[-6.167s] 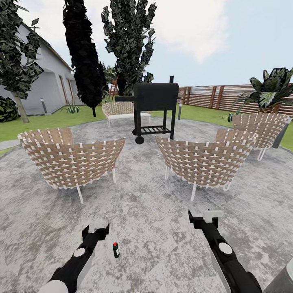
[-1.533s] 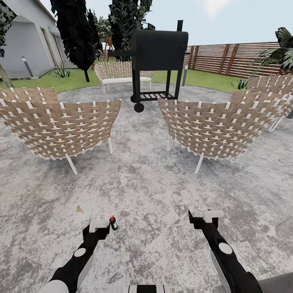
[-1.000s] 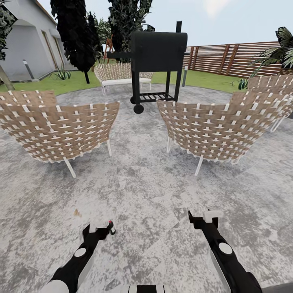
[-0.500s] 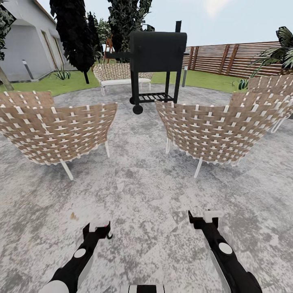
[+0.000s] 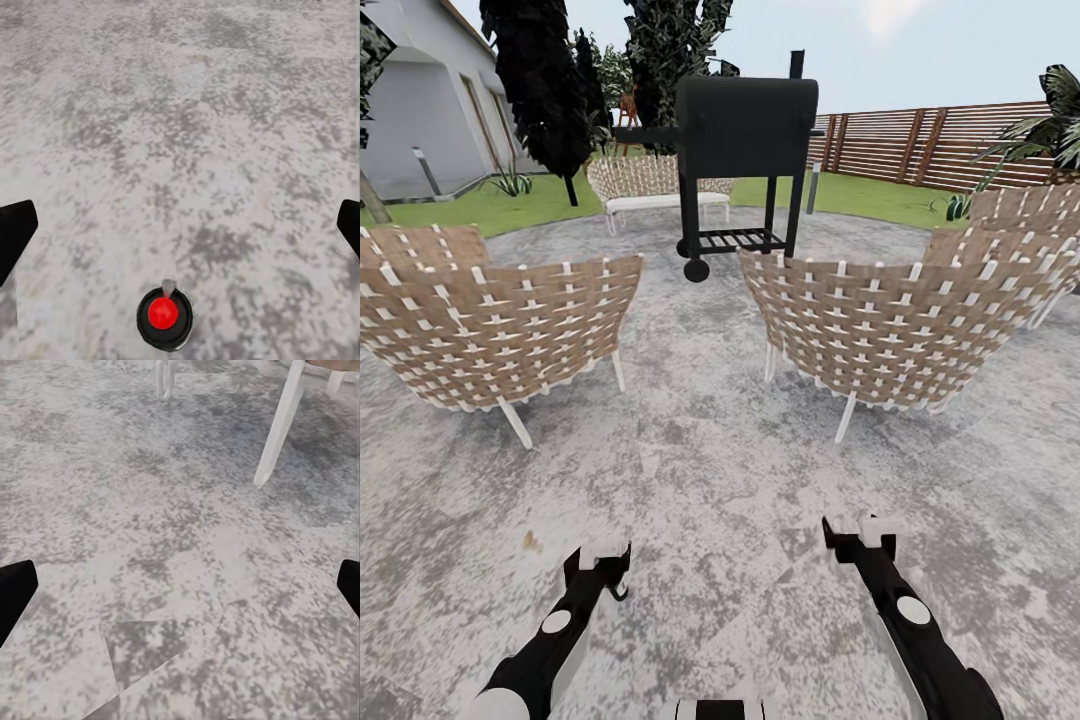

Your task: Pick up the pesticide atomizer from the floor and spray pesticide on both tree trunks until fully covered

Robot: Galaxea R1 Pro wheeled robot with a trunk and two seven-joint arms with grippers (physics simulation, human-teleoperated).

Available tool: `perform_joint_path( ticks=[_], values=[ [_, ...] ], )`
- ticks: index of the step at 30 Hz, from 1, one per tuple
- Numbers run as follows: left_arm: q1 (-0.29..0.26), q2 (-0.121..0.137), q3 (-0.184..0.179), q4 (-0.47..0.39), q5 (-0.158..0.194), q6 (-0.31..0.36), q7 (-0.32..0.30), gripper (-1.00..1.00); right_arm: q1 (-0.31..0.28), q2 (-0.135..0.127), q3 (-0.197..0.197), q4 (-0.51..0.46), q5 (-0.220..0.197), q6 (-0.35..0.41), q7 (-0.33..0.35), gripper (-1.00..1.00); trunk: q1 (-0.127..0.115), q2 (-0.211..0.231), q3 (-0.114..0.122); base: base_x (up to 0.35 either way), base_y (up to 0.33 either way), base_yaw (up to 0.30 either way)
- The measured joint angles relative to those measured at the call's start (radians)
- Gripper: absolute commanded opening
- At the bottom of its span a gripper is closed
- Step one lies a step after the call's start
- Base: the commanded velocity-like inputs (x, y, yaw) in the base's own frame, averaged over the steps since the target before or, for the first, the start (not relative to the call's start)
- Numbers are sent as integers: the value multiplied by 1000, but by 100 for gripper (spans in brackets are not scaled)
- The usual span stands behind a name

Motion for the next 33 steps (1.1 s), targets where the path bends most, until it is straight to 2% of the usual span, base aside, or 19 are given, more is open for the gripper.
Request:
perform_joint_path(
  ticks=[9,18,30,33],
  values=[
    [1,0,0,0,0,-1,0,100,0,0,0,0,0,0,0,100,0,0,0,75,-54,0],
    [1,0,0,0,0,0,0,100,0,0,0,0,0,0,0,100,0,0,0,1,-166,0],
    [0,1,-4,0,0,1,0,100,0,0,0,0,0,0,0,100,0,0,0,0,-11,0],
    [1,1,-4,0,1,1,0,100,0,0,0,0,0,0,0,100,1,-1,-11,0,0,0]
  ],
)
